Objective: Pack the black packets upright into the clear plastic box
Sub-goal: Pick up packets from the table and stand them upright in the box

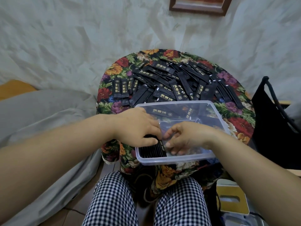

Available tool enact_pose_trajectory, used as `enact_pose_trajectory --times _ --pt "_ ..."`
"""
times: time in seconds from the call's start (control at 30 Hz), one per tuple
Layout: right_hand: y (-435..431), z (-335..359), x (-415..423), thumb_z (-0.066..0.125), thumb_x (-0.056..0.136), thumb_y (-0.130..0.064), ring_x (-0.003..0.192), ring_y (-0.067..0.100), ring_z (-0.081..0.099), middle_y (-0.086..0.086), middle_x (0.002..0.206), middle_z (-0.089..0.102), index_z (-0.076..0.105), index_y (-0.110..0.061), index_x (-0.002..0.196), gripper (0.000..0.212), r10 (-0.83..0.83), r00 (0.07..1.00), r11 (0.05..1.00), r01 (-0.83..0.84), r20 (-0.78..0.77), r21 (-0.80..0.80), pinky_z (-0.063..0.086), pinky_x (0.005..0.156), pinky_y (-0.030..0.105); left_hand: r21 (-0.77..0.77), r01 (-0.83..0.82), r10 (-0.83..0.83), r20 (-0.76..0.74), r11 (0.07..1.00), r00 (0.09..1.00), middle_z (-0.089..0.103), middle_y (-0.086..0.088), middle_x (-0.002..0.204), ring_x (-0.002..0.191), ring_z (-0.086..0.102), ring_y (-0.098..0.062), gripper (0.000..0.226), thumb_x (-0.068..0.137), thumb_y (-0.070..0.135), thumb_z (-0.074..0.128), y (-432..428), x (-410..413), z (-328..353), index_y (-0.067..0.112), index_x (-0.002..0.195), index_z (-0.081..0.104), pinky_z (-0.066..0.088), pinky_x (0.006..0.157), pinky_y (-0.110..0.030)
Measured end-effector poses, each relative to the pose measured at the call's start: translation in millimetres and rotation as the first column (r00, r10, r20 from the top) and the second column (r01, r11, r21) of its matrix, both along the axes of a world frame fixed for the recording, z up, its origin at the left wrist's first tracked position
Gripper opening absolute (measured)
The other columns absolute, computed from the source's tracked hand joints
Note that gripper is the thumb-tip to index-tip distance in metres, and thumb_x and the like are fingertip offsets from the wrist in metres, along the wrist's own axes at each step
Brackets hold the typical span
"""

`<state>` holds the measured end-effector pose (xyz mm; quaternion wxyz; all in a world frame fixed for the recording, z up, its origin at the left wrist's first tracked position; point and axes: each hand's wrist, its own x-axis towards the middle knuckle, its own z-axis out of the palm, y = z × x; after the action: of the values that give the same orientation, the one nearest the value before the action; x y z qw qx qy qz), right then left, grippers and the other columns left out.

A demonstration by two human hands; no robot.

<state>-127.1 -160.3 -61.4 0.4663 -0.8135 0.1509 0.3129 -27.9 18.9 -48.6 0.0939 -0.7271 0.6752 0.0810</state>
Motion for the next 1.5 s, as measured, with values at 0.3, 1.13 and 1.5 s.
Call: enact_pose_trajectory --times 0.3,1.13,1.5 --pt "-34 56 7 0.066 0.088 -0.018 0.068 0.007 0.067 -0.003 0.082 0.071 0.063 -0.024 0.105 0.018 -0.010 0.908 0.993 0.059 0.418 -0.104 0.054 0.061 0.020 -0.013 0.007 -0.008 -0.049 1.000 0.999 0.059 0.008 0.125 0.115 0.049 -0.017 0.067 0.081 0.051 0.009 1 2 -3 0.029 0.126 0.054 0.036 0.096 -0.041" --pt "-74 30 160 0.065 0.090 -0.024 0.088 0.018 0.053 0.004 0.101 0.058 0.061 -0.007 0.107 0.024 -0.111 0.824 0.900 0.320 0.555 -0.295 0.041 0.079 0.029 -0.142 -0.018 -0.001 -0.131 0.990 0.991 0.065 0.009 0.115 0.102 0.057 -0.016 0.047 0.083 0.043 0.030 8 6 -10 0.028 0.113 0.063 0.042 0.087 -0.039" --pt "-54 12 170 0.073 0.081 -0.031 0.124 0.027 0.048 0.011 0.137 0.049 0.043 -0.008 0.138 0.069 0.161 0.929 0.845 0.044 0.333 -0.533 0.039 0.099 0.033 -0.162 -0.032 0.009 -0.144 0.986 0.990 0.066 0.008 0.115 0.106 0.057 -0.016 0.051 0.084 0.044 0.027 7 5 -11 0.027 0.113 0.065 0.040 0.091 -0.040"
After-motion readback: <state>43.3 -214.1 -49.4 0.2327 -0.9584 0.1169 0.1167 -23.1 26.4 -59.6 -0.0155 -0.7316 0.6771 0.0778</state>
